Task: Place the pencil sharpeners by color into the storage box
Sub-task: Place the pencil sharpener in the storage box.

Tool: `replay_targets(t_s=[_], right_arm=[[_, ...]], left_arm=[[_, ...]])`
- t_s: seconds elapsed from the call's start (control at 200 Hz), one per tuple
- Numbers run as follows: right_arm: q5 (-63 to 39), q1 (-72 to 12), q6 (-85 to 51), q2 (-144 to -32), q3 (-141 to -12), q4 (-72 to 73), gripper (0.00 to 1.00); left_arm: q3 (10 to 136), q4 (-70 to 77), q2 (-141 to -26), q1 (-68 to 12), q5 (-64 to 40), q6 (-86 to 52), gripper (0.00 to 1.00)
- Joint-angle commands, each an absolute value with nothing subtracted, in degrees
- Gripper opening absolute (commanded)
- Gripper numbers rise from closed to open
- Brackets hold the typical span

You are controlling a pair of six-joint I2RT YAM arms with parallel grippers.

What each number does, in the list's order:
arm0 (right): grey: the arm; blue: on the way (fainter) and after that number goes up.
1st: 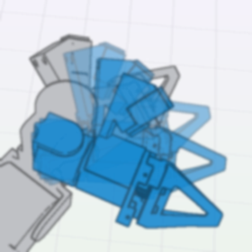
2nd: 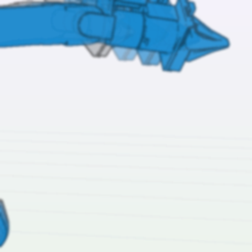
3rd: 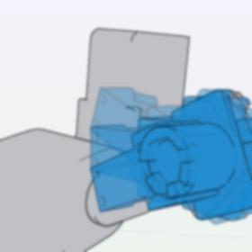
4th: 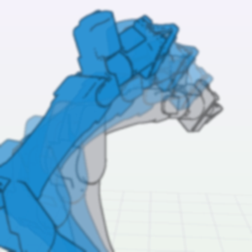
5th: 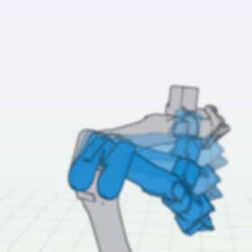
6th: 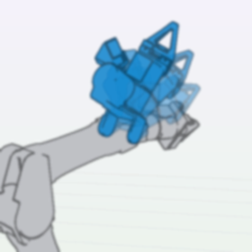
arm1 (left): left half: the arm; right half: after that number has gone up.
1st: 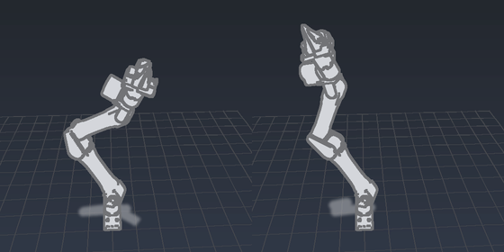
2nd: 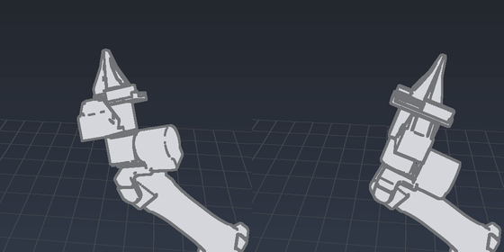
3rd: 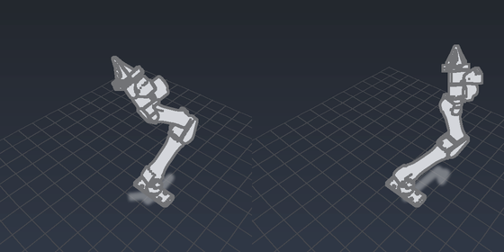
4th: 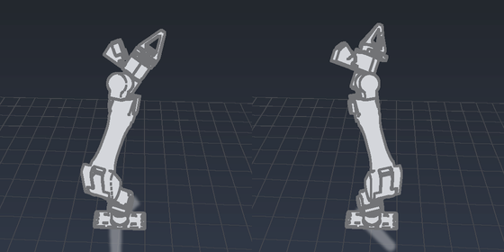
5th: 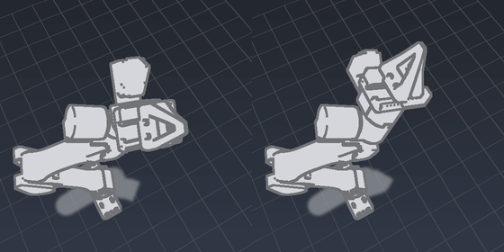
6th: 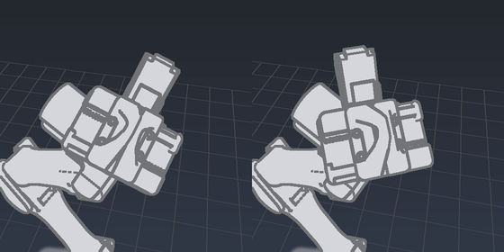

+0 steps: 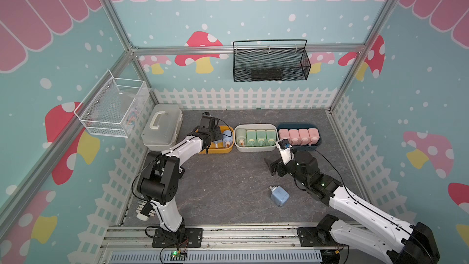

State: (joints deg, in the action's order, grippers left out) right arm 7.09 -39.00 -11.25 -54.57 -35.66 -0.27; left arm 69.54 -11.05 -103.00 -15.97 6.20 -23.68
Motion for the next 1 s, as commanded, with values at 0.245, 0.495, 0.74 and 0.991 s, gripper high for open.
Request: replay_targets(t_s=[0.245,0.495,0.74,0.991], right_arm=[[7.8,-39.1,-12.0,-53.8,-36.7,-2.3,0.99],[7.8,-39.0,-12.3,-54.3,-36.7,-2.4,0.99],[7.5,-39.1,-12.2,-54.9,-36.9,-2.4,0.99],[7.3,-39.1,-12.5,-55.2,-37.1,-2.5,0.99]], left_arm=[[70.0,-8.8,-106.5,-15.6,5.4,-24.2,0.16],[71.0,-10.4,-107.9,-15.6,3.8,-23.5,0.21],[71.4,-11.2,-107.8,-15.7,3.2,-22.5,0.35],[71.4,-11.3,-107.2,-15.6,2.7,-21.6,0.44]])
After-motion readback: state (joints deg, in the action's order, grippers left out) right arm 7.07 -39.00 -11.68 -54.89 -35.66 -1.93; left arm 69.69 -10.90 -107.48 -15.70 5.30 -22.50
